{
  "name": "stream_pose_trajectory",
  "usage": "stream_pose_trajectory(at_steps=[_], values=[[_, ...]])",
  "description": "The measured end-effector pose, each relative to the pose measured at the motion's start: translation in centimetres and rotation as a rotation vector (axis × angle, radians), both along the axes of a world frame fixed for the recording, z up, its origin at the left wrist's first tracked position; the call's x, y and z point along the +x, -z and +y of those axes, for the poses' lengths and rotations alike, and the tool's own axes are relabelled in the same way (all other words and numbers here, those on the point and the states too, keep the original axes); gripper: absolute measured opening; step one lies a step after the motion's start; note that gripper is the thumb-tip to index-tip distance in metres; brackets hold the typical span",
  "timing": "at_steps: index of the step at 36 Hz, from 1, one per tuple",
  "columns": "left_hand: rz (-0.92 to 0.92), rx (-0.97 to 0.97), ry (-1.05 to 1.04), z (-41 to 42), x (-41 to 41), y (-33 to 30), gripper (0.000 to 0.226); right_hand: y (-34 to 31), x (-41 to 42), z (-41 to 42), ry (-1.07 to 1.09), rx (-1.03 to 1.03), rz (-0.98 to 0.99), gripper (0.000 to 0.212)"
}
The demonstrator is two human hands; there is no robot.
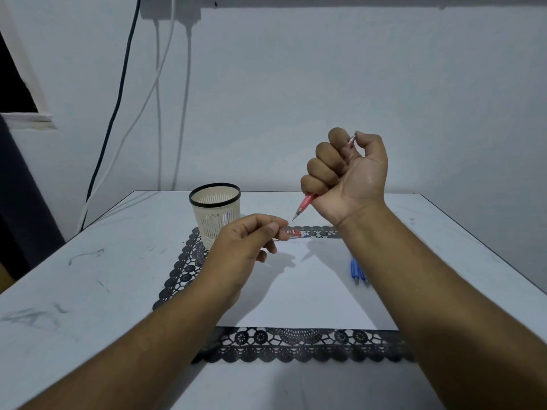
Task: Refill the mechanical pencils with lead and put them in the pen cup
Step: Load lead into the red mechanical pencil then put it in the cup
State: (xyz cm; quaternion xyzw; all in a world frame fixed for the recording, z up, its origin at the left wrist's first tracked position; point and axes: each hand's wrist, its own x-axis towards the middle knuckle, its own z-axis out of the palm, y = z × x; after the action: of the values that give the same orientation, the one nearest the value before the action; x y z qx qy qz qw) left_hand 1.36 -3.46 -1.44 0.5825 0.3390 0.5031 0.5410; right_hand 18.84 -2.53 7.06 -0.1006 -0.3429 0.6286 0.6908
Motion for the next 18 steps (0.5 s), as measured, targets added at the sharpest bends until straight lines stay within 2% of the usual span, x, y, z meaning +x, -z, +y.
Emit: stream_pose_trajectory(at_steps=[10,18], values=[[-0.024,0.085,0.079,-0.74,0.26,-0.46,0.029,0.33,-0.07,0.12,-0.02,0.006,-0.035,0.023],[-0.008,0.091,0.094,-0.88,0.22,-0.59,0.021,0.55,-0.58,0.06,-0.025,-0.005,-0.062,0.026]])
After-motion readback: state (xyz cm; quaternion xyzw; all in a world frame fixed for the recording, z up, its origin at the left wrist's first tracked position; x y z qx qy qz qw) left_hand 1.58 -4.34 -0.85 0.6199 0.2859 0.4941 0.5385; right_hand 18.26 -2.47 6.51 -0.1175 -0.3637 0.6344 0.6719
